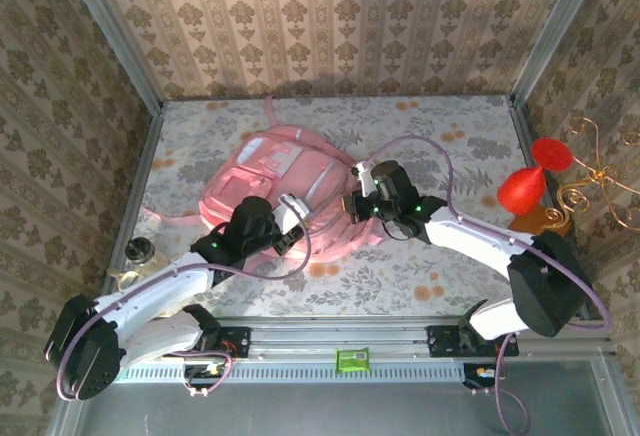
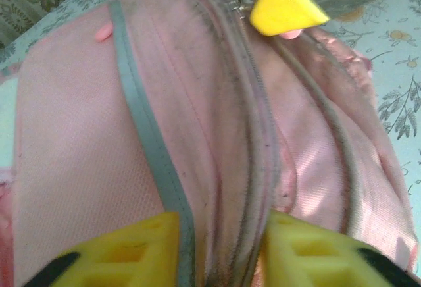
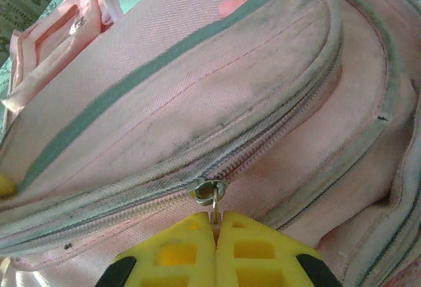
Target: Pack the student bag
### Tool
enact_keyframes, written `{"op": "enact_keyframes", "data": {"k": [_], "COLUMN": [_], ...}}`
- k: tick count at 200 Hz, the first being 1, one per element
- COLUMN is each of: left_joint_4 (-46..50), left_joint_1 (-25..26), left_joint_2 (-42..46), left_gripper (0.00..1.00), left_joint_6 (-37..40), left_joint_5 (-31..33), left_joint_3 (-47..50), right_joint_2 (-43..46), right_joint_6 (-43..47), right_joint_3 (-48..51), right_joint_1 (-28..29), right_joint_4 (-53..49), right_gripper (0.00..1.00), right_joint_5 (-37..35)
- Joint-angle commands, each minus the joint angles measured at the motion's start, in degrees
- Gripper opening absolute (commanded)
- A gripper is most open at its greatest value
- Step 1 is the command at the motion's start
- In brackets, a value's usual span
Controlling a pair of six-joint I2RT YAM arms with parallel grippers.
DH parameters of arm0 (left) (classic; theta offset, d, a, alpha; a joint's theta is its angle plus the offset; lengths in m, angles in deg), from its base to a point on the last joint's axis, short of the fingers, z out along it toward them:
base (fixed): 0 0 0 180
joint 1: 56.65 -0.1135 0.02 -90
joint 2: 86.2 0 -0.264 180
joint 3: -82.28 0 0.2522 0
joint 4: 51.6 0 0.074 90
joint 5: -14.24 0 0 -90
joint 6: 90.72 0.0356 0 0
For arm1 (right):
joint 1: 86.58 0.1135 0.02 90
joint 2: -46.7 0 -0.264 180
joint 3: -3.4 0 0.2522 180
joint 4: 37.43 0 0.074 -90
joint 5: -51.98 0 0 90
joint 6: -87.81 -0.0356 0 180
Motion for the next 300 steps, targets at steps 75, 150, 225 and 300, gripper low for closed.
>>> {"op": "enact_keyframes", "data": {"k": [75, 150, 225, 300], "left_joint_4": [0.25, -3.92, -2.42, -0.34], "left_joint_1": [4.33, 1.84, -1.78, -5.72], "left_joint_2": [-6.60, -12.45, -2.84, 2.33], "left_gripper": [0.63, 0.27, 0.00, 0.06], "left_joint_6": [-1.57, -3.42, -2.80, -5.46], "left_joint_5": [2.34, 1.32, -3.74, 6.03], "left_joint_3": [-8.46, -7.02, -1.72, 1.28], "right_joint_2": [4.14, 5.01, 1.36, 2.82], "right_joint_6": [-3.45, -2.60, -3.01, -2.37], "right_joint_3": [1.61, 3.48, -0.40, -0.37], "right_joint_1": [4.68, 5.06, -1.39, -1.64], "right_joint_4": [4.06, 3.67, -5.61, -3.69], "right_gripper": [0.00, 0.00, 0.00, 0.00], "right_joint_5": [-0.51, -1.89, -8.19, -5.78]}}
